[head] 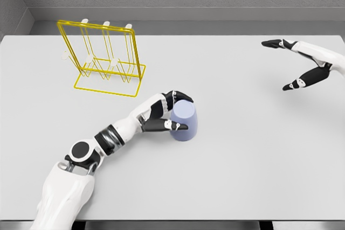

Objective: Place the cup on the cup holder with both arms

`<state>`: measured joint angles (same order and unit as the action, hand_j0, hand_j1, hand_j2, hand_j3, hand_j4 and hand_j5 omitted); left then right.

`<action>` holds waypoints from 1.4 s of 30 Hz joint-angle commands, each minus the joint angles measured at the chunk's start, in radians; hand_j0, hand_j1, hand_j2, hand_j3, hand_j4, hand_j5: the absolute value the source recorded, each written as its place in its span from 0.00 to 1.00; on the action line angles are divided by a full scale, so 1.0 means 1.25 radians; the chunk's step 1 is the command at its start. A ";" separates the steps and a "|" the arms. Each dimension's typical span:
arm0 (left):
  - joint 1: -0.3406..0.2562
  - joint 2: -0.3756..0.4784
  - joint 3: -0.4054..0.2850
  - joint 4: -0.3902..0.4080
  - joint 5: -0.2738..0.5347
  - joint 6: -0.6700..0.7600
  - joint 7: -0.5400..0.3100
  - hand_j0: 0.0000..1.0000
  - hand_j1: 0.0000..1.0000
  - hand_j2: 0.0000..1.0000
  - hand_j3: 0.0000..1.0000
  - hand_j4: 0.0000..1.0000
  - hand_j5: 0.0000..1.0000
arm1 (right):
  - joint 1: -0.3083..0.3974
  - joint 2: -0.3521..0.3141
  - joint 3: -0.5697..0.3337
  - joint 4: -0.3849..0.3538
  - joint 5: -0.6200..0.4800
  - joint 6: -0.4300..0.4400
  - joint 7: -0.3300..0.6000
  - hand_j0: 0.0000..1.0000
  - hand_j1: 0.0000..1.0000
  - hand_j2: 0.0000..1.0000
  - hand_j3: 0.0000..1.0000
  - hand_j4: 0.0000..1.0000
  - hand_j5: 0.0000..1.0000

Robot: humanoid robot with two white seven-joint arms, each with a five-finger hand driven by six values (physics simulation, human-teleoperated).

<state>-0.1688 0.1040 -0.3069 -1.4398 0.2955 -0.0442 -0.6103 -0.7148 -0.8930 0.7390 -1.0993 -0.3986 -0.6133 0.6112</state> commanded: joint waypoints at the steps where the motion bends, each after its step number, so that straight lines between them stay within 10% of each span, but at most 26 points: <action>1: -0.001 0.000 0.000 0.000 0.004 0.001 0.000 0.42 0.42 0.42 0.42 0.42 0.42 | 0.000 -0.001 -0.001 0.000 -0.006 0.002 0.000 1.00 1.00 1.00 1.00 1.00 1.00; 11: 0.002 0.009 0.007 -0.016 0.014 0.003 0.000 0.40 0.40 0.40 0.40 0.40 0.40 | 0.000 -0.002 -0.001 0.000 -0.006 0.002 0.000 1.00 1.00 1.00 1.00 1.00 1.00; 29: 0.053 0.155 0.110 -0.247 0.176 0.075 0.000 0.41 0.41 0.41 0.41 0.41 0.41 | -0.002 -0.002 -0.001 0.001 -0.006 0.002 0.000 1.00 1.00 1.00 1.00 1.00 1.00; 42: -0.043 0.251 0.164 -0.251 0.275 0.075 0.000 0.42 0.42 0.42 0.42 0.42 0.42 | -0.002 -0.002 -0.001 0.001 -0.006 0.002 0.000 1.00 1.00 1.00 1.00 1.00 1.00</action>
<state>-0.2285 0.3972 -0.1109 -1.7521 0.6069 0.0486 -0.6119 -0.7164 -0.8948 0.7390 -1.0978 -0.3985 -0.6133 0.6112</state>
